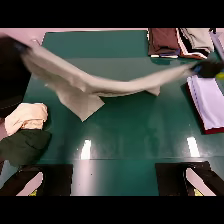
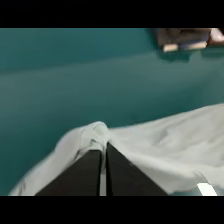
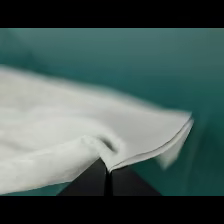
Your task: Fold the shirts.
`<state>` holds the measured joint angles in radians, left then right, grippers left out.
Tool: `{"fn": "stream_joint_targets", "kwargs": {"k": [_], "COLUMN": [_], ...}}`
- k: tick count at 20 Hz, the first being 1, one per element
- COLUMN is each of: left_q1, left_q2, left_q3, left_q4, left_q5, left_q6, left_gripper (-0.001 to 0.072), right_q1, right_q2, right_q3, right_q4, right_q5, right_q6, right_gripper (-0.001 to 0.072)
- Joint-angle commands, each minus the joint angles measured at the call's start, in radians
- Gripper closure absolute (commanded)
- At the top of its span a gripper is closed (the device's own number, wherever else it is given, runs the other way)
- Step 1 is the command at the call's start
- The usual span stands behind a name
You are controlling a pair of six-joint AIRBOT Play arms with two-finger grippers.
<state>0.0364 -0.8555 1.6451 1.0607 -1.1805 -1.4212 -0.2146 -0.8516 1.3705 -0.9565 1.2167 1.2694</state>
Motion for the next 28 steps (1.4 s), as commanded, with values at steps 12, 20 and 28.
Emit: {"fn": "stream_joint_targets", "kwargs": {"k": [12, 20, 28], "left_q1": [0.000, -0.004, 0.002], "left_q2": [-0.063, -0.568, -0.835], "left_q3": [0.328, -0.055, -0.017], "left_q4": [0.039, -0.003, -0.043], "left_q5": [-0.003, -0.087, 0.084], "left_q6": [-0.073, -0.033, 0.023], "left_gripper": [0.0684, 0.0683, 0.0683], "right_q1": [0.003, 0.037, 0.059], "right_q2": [-0.194, -0.587, -0.798], "right_q3": [0.632, 0.267, 0.244], "right_q4": [-0.327, -0.327, -0.248], "right_q5": [0.339, 0.258, 0.004], "right_q6": [0.145, 0.143, 0.143], "right_gripper": [0.0693, 0.0693, 0.0692]}}
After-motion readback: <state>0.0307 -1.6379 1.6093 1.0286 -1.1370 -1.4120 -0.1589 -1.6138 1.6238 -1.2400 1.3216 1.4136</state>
